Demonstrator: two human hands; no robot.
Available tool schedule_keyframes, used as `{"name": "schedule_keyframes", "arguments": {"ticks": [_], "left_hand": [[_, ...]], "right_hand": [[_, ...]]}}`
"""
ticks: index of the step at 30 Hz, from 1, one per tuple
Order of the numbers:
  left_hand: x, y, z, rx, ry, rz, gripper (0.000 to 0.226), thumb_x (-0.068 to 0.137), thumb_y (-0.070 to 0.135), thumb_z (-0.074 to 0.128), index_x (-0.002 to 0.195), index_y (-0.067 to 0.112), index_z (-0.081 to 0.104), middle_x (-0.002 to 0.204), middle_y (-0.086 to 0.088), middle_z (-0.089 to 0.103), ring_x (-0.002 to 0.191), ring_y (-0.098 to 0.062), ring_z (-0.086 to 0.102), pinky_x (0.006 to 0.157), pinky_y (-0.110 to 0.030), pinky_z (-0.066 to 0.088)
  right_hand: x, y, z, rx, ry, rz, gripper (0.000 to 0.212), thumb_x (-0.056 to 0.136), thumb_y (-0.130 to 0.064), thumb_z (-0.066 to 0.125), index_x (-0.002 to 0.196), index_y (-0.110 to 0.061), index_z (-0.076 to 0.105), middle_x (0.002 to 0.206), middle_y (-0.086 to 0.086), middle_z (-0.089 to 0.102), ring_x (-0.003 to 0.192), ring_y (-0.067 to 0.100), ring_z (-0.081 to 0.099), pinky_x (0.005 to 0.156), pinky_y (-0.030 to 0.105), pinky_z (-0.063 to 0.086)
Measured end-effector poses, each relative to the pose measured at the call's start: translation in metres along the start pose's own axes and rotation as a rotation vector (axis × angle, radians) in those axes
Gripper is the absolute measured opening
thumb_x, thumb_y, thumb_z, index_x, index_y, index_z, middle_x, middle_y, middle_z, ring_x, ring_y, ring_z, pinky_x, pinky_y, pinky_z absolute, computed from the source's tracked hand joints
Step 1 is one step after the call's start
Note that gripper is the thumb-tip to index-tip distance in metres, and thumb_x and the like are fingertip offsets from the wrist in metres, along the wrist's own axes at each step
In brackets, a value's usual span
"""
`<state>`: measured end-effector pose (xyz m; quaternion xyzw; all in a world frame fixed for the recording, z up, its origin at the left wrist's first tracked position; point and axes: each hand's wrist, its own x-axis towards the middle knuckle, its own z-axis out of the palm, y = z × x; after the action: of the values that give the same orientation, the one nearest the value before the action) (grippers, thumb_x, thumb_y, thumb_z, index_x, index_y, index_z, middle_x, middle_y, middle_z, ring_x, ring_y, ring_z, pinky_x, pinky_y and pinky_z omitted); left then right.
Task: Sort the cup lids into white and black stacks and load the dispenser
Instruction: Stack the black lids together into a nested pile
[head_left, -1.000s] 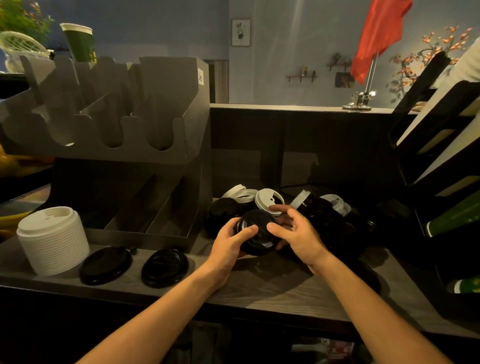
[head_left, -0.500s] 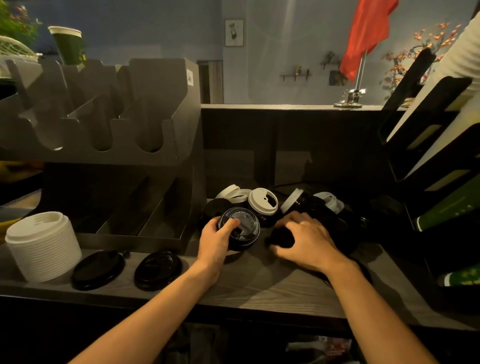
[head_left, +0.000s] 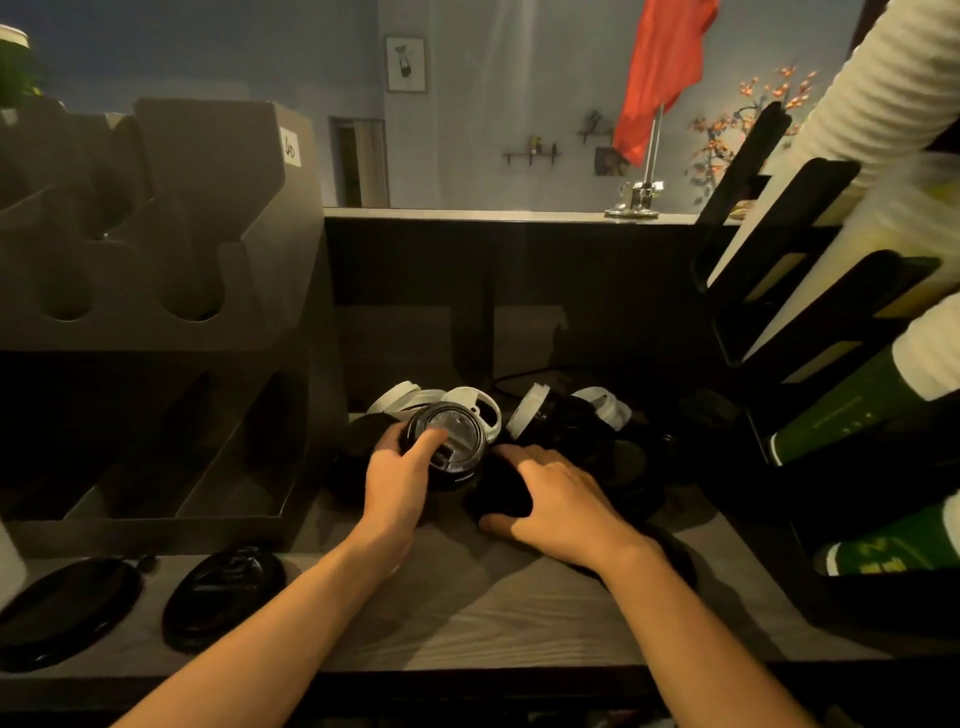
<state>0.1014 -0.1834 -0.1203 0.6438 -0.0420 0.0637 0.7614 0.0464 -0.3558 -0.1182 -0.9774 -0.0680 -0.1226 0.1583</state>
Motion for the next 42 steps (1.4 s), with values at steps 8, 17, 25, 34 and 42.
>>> {"name": "schedule_keyframes", "arguments": {"ticks": [8, 17, 25, 34, 42], "left_hand": [[0.007, 0.0, -0.006, -0.14, 0.074, -0.12, 0.024, 0.092, 0.026, 0.069, 0.116, 0.024, 0.066, 0.107, -0.003, 0.074, 0.105, -0.021, 0.069, 0.096, -0.043, 0.056], [-0.003, 0.012, -0.012, -0.17, 0.065, -0.104, 0.042, 0.092, 0.028, 0.068, 0.132, 0.017, 0.062, 0.113, -0.007, 0.072, 0.105, -0.02, 0.066, 0.076, -0.031, 0.048], [-0.004, 0.009, -0.011, -0.156, -0.011, -0.123, 0.027, 0.091, 0.026, 0.069, 0.118, 0.023, 0.068, 0.106, -0.008, 0.076, 0.098, -0.023, 0.073, 0.071, -0.032, 0.056], [0.002, 0.0, -0.009, -0.006, -0.052, -0.143, 0.034, 0.089, 0.029, 0.072, 0.122, 0.02, 0.068, 0.107, -0.006, 0.076, 0.102, -0.023, 0.071, 0.087, -0.04, 0.059], [0.003, -0.002, -0.009, 0.006, -0.055, -0.151, 0.033, 0.089, 0.028, 0.072, 0.121, 0.02, 0.068, 0.108, -0.005, 0.076, 0.103, -0.022, 0.071, 0.096, -0.045, 0.058]], "right_hand": [[0.001, -0.002, -0.002, 0.273, 0.156, 0.073, 0.09, 0.068, -0.057, 0.085, 0.143, -0.031, 0.042, 0.132, -0.015, 0.032, 0.133, 0.004, 0.028, 0.107, 0.02, 0.028], [-0.002, -0.025, 0.005, 0.246, 0.002, 0.056, 0.101, 0.069, -0.067, 0.079, 0.152, -0.037, 0.03, 0.152, -0.013, 0.033, 0.142, 0.01, 0.031, 0.116, 0.031, 0.029], [-0.004, -0.017, -0.008, 0.361, 0.015, 0.078, 0.061, 0.095, -0.025, 0.059, 0.151, -0.03, 0.037, 0.151, -0.006, 0.042, 0.141, 0.012, 0.035, 0.116, 0.032, 0.034], [0.001, 0.0, -0.003, 0.073, -0.038, 0.054, 0.071, 0.087, -0.03, 0.071, 0.15, -0.033, 0.038, 0.146, -0.001, 0.047, 0.137, 0.02, 0.039, 0.112, 0.034, 0.038], [0.001, 0.004, 0.003, 0.07, -0.059, 0.105, 0.085, 0.085, -0.045, 0.072, 0.156, -0.034, 0.026, 0.149, 0.002, 0.044, 0.14, 0.024, 0.038, 0.112, 0.04, 0.04]]}}
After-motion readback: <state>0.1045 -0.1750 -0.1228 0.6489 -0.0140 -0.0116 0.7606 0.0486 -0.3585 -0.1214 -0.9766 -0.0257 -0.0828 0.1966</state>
